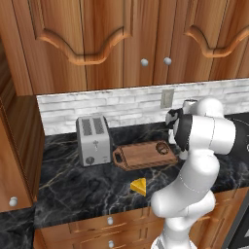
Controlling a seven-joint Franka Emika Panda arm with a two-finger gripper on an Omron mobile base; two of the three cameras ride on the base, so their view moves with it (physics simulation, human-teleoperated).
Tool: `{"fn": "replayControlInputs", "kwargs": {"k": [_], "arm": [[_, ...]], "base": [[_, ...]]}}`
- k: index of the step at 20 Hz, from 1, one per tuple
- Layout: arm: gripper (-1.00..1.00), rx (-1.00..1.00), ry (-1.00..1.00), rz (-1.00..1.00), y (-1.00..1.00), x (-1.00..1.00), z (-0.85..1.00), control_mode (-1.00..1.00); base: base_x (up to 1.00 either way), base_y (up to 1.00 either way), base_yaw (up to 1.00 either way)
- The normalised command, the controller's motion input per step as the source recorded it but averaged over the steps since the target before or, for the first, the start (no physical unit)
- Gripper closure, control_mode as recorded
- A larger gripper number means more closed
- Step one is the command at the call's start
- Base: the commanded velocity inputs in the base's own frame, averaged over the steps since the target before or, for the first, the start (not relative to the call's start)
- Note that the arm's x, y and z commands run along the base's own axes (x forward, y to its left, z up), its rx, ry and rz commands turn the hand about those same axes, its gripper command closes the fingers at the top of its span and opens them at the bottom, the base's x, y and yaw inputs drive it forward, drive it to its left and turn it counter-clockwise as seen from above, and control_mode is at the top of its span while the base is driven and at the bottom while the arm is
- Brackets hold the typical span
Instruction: Retrieve the reheated potato from the microwave, then place the potato, cheese, and condiment on the cutting board.
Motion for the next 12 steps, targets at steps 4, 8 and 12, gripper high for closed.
{"fn": "replayControlInputs", "kwargs": {"k": [4,8,12], "arm": [[-1.00,0.00,0.00,-0.06,0.08,0.00,0.00,-1.00],[1.00,-0.03,0.01,-0.09,0.02,0.00,-0.07,-1.00],[1.00,-0.02,0.00,-0.08,0.00,0.00,-0.04,-1.00]], "base": [[0.00,0.00,0.00],[0.00,0.00,0.00],[0.00,0.00,0.00]]}}
